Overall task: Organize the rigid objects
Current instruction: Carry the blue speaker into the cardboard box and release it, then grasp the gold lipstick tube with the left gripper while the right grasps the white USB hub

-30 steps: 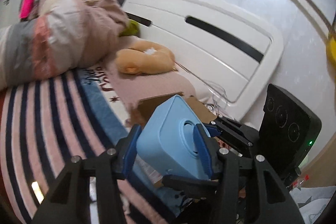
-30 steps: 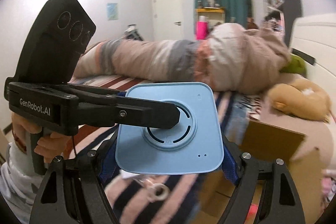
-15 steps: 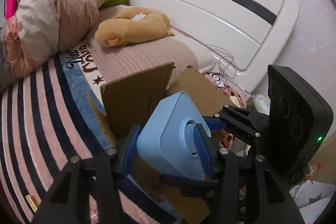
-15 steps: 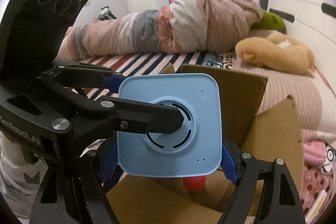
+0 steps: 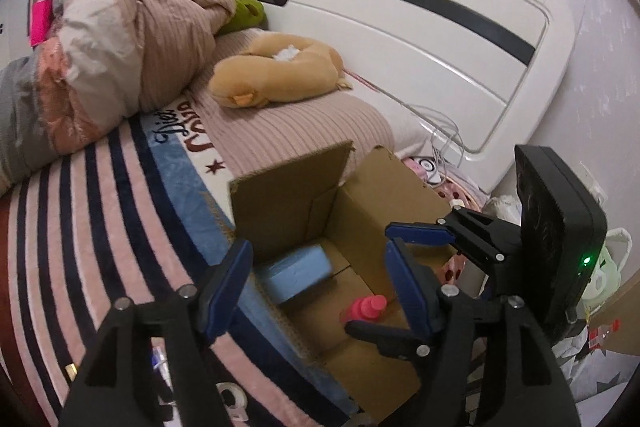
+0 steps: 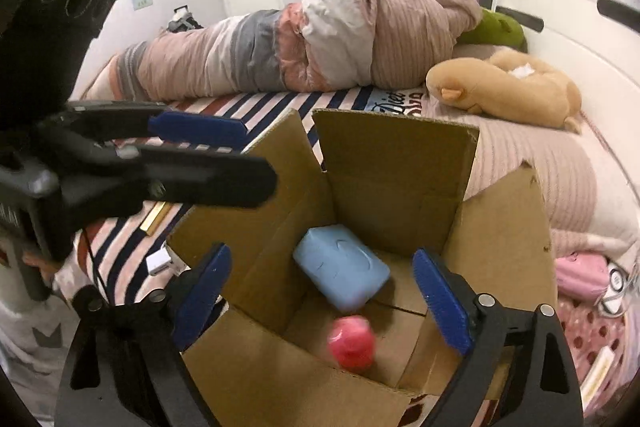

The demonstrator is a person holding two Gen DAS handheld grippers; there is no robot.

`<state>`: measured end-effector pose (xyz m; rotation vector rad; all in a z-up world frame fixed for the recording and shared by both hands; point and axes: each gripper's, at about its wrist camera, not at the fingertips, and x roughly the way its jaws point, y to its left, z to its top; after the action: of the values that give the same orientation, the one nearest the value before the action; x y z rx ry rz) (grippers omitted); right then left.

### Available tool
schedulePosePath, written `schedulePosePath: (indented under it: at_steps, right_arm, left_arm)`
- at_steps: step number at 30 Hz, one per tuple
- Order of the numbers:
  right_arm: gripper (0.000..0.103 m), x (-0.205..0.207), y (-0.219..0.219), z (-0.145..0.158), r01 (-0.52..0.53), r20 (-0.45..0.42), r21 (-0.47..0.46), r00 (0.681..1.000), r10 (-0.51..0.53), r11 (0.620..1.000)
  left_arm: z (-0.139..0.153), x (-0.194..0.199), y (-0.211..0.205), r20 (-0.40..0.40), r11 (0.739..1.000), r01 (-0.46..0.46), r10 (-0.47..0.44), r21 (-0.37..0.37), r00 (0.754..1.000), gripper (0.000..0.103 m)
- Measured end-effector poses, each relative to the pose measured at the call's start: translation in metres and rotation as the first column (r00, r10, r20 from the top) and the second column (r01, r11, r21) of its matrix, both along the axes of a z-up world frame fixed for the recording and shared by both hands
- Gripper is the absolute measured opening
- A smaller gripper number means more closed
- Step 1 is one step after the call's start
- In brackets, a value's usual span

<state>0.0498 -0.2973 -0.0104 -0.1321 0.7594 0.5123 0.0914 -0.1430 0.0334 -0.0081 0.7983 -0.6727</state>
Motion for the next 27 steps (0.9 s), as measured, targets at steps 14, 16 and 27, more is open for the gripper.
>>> schedulePosePath:
  at_steps: [14,16,27]
  right_arm:
    - [0.098,-0.029,0.075,0.047,-0.086,0.144,0.012,0.986,0.083,0.996]
    - [0.098,-0.031,0.097,0.049,-0.102,0.155,-0.004,0.983,0.101,0.995]
    - [0.097,-0.049,0.21,-0.022,-0.354,-0.021,-0.028,0.935,0.354,0.935]
  left_arm:
    - [0.007,-0.034,0.137,0.074,0.966,-0.256,0.258,-0.035,0.963,0.071]
    - [0.001,-0.041,0.163,0.075,0.953,-0.302,0.304,-0.04,0.95,0.072]
    - [-0.083,-0.058,0.255,-0.032,0.88,-0.475,0.475,0.013,0.879,0.077]
